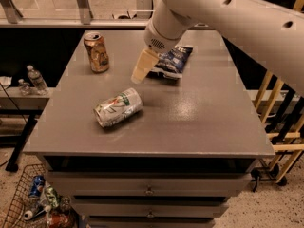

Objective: Move blue chip bag near orange can

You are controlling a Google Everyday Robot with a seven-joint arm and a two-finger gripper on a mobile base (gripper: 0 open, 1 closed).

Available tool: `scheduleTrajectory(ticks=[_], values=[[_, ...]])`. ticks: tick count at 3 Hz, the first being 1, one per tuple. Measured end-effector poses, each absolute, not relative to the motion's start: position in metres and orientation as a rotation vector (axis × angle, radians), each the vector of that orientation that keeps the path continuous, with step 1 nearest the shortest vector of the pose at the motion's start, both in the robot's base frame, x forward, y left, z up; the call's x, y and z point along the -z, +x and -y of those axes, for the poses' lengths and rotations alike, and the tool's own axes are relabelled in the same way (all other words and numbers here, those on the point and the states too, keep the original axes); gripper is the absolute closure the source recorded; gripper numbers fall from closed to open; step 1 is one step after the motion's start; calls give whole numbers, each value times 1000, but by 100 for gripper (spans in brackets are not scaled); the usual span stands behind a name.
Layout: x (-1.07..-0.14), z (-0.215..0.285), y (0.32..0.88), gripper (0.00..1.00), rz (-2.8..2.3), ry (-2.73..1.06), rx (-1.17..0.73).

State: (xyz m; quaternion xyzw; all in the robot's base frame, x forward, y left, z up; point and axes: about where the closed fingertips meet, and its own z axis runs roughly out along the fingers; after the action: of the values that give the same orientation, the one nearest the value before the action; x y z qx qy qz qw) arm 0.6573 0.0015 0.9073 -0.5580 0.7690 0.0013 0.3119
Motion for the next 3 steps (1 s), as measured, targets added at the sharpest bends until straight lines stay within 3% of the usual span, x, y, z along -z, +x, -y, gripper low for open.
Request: scheduleTrajectory(ticks=[3], values=[[-873, 18, 688, 0, -2098, -1415, 18]])
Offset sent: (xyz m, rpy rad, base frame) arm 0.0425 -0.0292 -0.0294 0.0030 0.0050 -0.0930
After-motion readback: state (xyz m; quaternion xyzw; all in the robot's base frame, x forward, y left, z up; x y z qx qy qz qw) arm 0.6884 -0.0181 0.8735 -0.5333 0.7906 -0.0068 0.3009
